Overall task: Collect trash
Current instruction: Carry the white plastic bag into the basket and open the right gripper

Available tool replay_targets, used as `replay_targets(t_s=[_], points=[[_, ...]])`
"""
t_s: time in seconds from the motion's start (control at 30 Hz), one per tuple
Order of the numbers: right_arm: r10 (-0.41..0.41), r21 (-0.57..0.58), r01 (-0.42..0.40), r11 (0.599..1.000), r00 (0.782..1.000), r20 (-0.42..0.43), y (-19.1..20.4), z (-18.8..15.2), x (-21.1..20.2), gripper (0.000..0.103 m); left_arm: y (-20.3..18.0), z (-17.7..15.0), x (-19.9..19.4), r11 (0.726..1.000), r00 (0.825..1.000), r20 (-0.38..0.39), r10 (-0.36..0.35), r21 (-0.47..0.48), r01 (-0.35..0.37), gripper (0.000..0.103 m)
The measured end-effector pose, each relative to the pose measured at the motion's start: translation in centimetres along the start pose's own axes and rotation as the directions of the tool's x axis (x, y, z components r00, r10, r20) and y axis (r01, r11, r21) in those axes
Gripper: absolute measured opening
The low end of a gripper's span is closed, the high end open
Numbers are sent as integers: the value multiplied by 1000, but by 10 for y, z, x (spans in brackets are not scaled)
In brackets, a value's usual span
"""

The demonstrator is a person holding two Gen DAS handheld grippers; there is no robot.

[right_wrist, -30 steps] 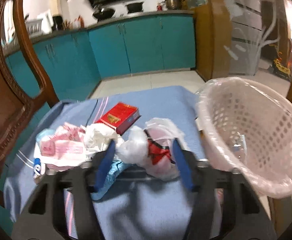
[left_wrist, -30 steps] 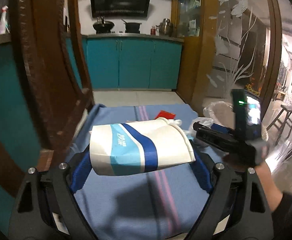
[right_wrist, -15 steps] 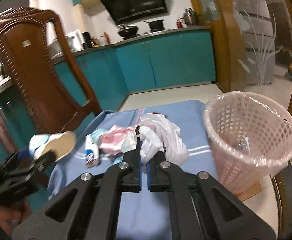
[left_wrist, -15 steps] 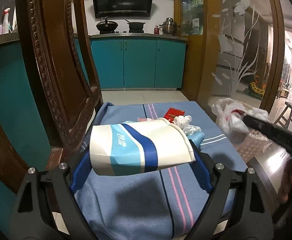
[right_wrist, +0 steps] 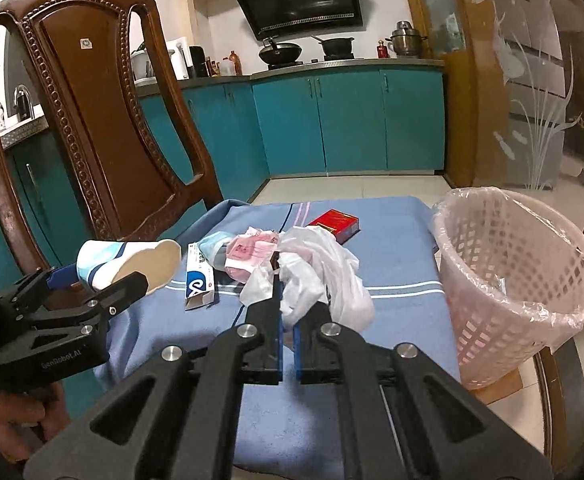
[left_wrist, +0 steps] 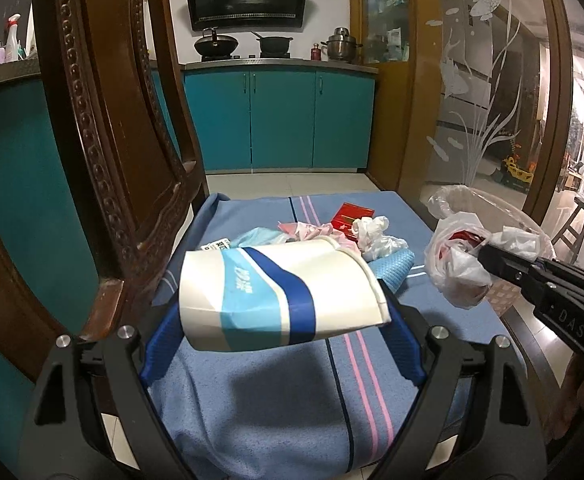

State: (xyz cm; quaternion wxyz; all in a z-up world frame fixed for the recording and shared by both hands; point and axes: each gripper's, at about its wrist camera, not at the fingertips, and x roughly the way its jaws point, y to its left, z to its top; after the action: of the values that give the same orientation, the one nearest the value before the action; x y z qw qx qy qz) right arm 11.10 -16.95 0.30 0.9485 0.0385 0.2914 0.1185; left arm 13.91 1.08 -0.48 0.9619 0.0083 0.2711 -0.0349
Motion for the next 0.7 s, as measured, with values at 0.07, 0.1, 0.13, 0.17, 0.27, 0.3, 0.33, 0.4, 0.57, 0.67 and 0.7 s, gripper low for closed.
replay_targets(t_s=[0.07,0.1,0.13,0.17,0.27,0.3,0.33,0.4,0.57,0.67,0.7], points=[[0,3,0,1000,1000,-4,-1,-1,1,4,-1,0,0,1000,1000,-1,1,2,-1,87],[0,5,0,1000,1000,-5,-2,-1,1,4,-1,0,-1,1000,1000,-1,0,2,0,87],[1,5,-1,1000,1000,-6,-2,-2,1,4,-1,0,-1,1000,1000,-1,-1,4,1,87],[0,3,0,1000,1000,-6,-2,-2,2,4,-2,0,-1,1000,1000,-1,0,5,0,87],[0,-1,0,1000,1000,-10,-1,-2,3,4,-1,0,0,1000,1000,-2,-1,3,1,87],[0,-2,0,1000,1000,-11,-1,-3,4,4,-1,0,0,1000,1000,-2,-1,3,1,87],[-1,-3,1,1000,1000,-12,-1,-3,4,4,-1,0,0,1000,1000,-2,-2,3,2,87],[-1,-4,1,1000,1000,-13,-1,-3,4,4,-1,0,0,1000,1000,-2,-1,4,1,87],[-2,-6,2,1000,1000,-19,-1,-5,6,4,-1,-1,1,1000,1000,-3,-3,7,3,87],[-1,-5,1,1000,1000,-22,-1,-5,6,4,0,-1,1,1000,1000,-4,-2,7,2,87],[-1,-6,1,1000,1000,-22,-1,-5,6,4,0,-1,1,1000,1000,-4,-1,6,1,87]])
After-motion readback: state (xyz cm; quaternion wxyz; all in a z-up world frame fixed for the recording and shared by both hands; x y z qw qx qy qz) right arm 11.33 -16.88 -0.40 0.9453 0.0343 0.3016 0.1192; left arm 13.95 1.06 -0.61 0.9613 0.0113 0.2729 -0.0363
